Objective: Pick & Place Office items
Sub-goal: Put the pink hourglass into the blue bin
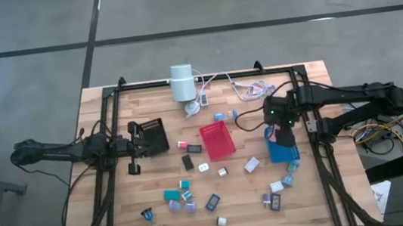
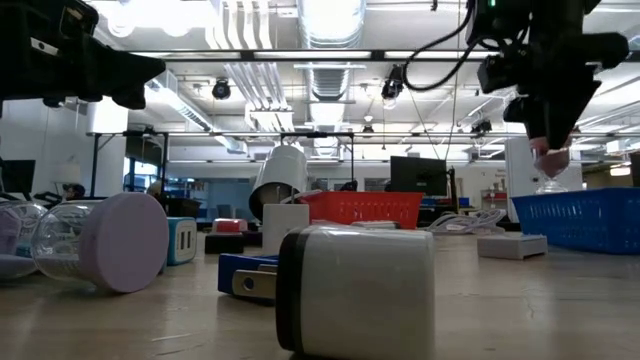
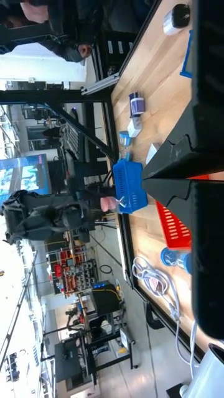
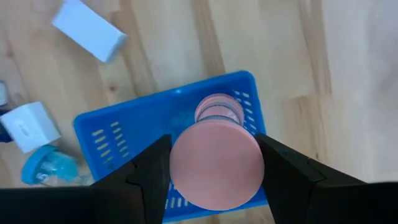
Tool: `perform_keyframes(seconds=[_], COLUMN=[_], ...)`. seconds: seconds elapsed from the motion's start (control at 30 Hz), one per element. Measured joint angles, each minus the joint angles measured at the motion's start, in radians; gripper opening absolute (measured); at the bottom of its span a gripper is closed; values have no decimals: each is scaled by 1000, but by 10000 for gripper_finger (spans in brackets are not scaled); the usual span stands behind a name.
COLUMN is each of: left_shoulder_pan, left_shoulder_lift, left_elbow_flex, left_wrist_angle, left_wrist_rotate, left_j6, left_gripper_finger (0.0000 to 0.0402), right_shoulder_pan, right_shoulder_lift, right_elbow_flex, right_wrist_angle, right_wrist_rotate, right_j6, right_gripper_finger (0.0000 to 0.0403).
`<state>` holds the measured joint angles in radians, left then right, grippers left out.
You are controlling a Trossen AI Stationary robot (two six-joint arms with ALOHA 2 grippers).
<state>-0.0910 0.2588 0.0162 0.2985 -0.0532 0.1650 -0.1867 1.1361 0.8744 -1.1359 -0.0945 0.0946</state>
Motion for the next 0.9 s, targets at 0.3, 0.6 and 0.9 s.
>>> perform_keyframes(seconds=[0.3, 0.6, 0.9], left_shoulder_pan=[0, 0, 0], left_shoulder_lift=[0, 0, 0], left_elbow_flex=[0, 0, -3], left_wrist_angle=[0, 0, 0], left_wrist_rotate=[0, 0, 0], left_j6=[0, 0, 0], left_gripper_finger=[5, 5, 5], right_shoulder_pan=[-23, -99, -205], right_shoulder_lift=[15, 136, 184], right_elbow_flex=[-84, -78, -79], right_wrist_angle=[200, 290, 404], right_wrist_rotate=[-12, -29, -50], right_j6=[13, 14, 27], right_gripper_finger=[195, 195, 195])
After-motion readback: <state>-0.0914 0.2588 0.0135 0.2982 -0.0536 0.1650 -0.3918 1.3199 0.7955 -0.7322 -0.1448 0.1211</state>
